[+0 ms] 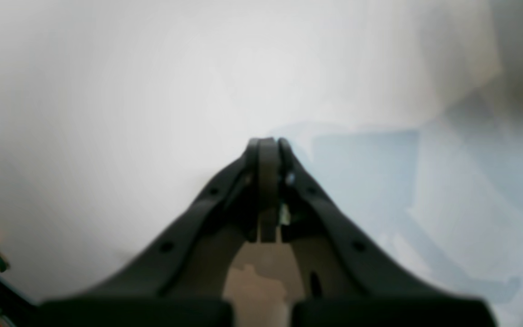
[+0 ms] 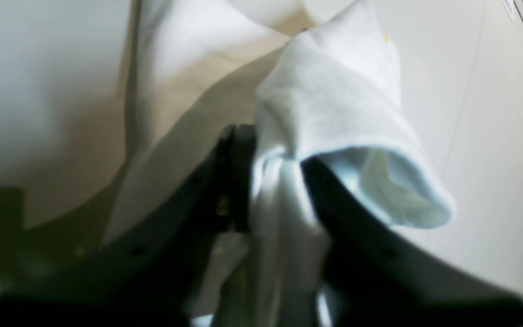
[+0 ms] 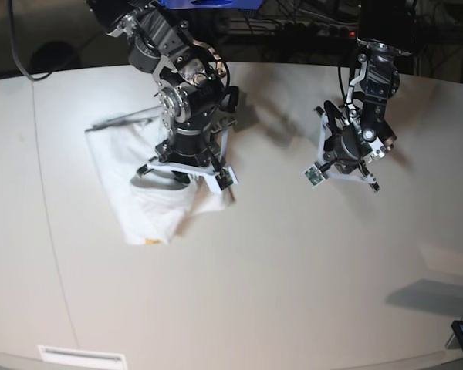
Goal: Fold the T-shirt properly
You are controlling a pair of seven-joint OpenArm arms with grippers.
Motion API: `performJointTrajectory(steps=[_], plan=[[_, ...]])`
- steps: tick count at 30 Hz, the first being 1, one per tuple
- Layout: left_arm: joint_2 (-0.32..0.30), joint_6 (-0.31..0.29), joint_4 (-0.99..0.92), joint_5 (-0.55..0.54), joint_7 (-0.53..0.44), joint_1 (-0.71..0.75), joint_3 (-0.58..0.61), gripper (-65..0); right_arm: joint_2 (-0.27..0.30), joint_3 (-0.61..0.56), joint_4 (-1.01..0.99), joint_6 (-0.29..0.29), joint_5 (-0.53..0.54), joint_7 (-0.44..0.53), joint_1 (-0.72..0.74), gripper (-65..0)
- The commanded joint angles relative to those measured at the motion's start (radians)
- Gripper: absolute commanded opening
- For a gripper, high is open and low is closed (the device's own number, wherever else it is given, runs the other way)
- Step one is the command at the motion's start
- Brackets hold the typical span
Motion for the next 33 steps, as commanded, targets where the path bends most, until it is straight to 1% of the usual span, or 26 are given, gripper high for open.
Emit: performJointTrajectory(steps=[1, 3, 5, 6, 7, 12, 14, 15, 17, 18, 19, 20, 21, 22, 23, 24, 25, 26, 27, 29, 30, 31, 33], plan=[[-0.011, -0.005, 0.01, 0.007, 0.003, -0.014, -0.007, -65.0, -0.008, -0.006, 0.025, -0.019, -0.014, 0.021, 0.012, -47.3], [-0.011, -0.005, 0.007, 0.007, 0.003, -0.014, -0.007, -65.0, -0.01, -0.008, 0.029, -0.019, -0.014, 0.021, 0.011, -32.4], [-0.011, -0.005, -0.008, 0.007, 0.003, -0.015, -0.008, -65.0, -0.011, -0.017, 0.041, -0.016, -0.011, 0.022, 0.009, -20.2], [-0.011, -0.005, -0.022, 0.007, 0.003, -0.017, -0.008, -65.0, -0.011, -0.028, 0.055, -0.016, -0.011, 0.022, 0.005, -15.7], [-0.011, -0.005, -0.036, 0.007, 0.001, -0.023, -0.008, -65.0, -0.011, -0.034, 0.071, -0.016, -0.011, 0.024, -0.006, -13.5], [-0.005, -0.005, -0.077, 0.006, -0.002, -0.052, -0.008, -65.0, -0.015, -0.034, 0.193, -0.017, -0.012, 0.025, -0.028, -14.9], [-0.005, -0.005, -0.074, 0.006, -0.004, -0.052, -0.008, -65.0, -0.008, -0.025, 0.202, -0.019, -0.015, 0.025, -0.023, -15.7], [-0.005, -0.005, -0.073, 0.006, -0.004, -0.052, -0.01, -65.0, -0.007, -0.005, 0.202, -0.02, -0.015, 0.027, -0.015, -15.7], [-0.005, -0.005, -0.073, 0.006, -0.004, -0.063, -0.01, -65.0, -0.007, 0.078, 0.202, -0.02, -0.015, 0.044, -0.009, -15.8], [-0.01, -0.005, -0.073, 0.006, -0.004, -0.064, -0.01, -65.0, -0.007, 0.127, 0.202, -0.02, -0.015, 0.07, -0.009, -16.7], [-0.013, -0.005, -0.073, 0.006, -0.004, -0.064, -0.01, -65.0, -0.007, 0.178, 0.202, -0.019, -0.015, 0.096, -0.009, -18.9], [-0.021, -0.005, -0.073, 0.006, -0.004, -0.06, -0.021, -65.0, -0.007, 0.236, 0.202, -0.014, -0.015, 0.128, -0.012, -23.8], [-0.033, -0.005, -0.071, 0.006, -0.004, -0.054, -0.047, -65.0, -0.008, 0.293, 0.202, -0.013, -0.014, 0.156, -0.015, -31.0], [-0.036, -0.005, -0.071, 0.006, -0.005, -0.049, -0.081, -65.0, -0.011, 0.345, 0.202, -0.011, -0.014, 0.174, -0.015, -40.2], [-0.039, -0.005, -0.07, 0.006, -0.005, -0.037, -0.119, -65.0, -0.011, 0.391, 0.202, -0.011, -0.011, 0.188, -0.017, -49.8], [-0.04, -0.005, -0.068, 0.006, -0.005, -0.029, -0.16, -65.0, -0.011, 0.429, 0.202, -0.011, -0.011, 0.193, -0.018, -61.2], [-0.04, -0.005, -0.063, 0.007, -0.005, -0.023, -0.196, -65.0, -0.011, 0.468, 0.2, -0.011, -0.009, 0.193, -0.018, -65.0], [-0.04, -0.005, -0.057, 0.007, -0.005, -0.021, -0.223, -65.0, -0.013, 0.492, 0.2, -0.011, -0.009, 0.193, -0.018, -64.6], [-0.042, -0.005, -0.05, 0.009, -0.005, -0.014, -0.248, -65.0, -0.013, 0.509, 0.2, -0.01, -0.008, 0.191, -0.021, -61.7], [-0.053, -0.005, -0.024, 0.009, -0.005, 0.009, -0.291, -65.0, -0.016, 0.521, 0.199, -0.01, -0.008, 0.191, -0.044, -64.9], [-0.054, -0.005, -0.01, 0.009, -0.005, 0.017, -0.298, -65.0, -0.018, 0.521, 0.199, -0.005, -0.006, 0.196, -0.055, -65.0], [-0.054, -0.005, 0.003, 0.009, -0.004, 0.018, -0.303, -65.0, -0.031, 0.521, 0.199, 0.009, 0.014, 0.197, -0.067, -64.7], [-0.054, -0.005, 0.015, 0.009, 0.001, 0.02, -0.306, -65.0, -0.044, 0.526, 0.199, 0.061, 0.075, 0.193, -0.084, -64.7]])
